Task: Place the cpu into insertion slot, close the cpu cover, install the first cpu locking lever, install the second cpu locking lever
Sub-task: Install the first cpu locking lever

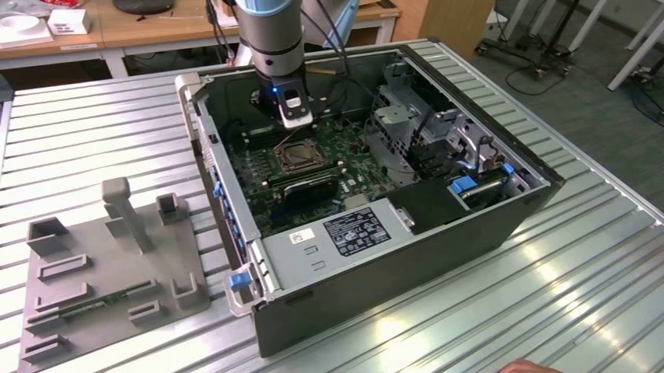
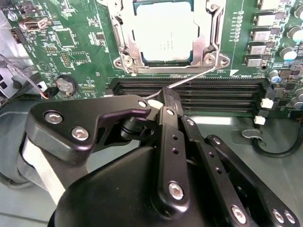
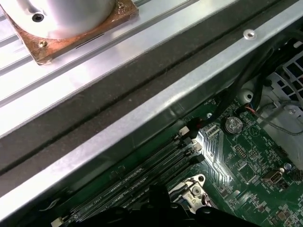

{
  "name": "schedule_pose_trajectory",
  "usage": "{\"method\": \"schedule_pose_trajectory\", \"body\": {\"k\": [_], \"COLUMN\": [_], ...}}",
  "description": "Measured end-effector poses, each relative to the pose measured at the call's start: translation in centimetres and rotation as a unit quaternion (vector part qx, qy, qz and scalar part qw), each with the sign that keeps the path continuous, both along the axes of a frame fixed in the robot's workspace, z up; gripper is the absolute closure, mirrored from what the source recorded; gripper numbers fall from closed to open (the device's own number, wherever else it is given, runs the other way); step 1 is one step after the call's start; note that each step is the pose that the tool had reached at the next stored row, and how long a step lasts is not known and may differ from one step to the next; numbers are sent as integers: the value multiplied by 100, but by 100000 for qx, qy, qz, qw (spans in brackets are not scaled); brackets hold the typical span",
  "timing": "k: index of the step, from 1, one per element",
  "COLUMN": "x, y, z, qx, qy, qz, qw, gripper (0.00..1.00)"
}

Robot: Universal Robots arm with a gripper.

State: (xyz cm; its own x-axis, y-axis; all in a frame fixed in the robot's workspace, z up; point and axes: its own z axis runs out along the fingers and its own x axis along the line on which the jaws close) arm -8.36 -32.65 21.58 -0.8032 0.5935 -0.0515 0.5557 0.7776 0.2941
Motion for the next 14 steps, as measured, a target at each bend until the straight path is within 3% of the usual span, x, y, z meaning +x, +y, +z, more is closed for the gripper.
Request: {"method": "schedule_pose_trajectory", "body": {"k": [14], "x": [57], "y": [-29], "z": [-69], "qx": [14], "qy": [3], "qz": [-3], "qw": [100000], "gripper": [89]}}
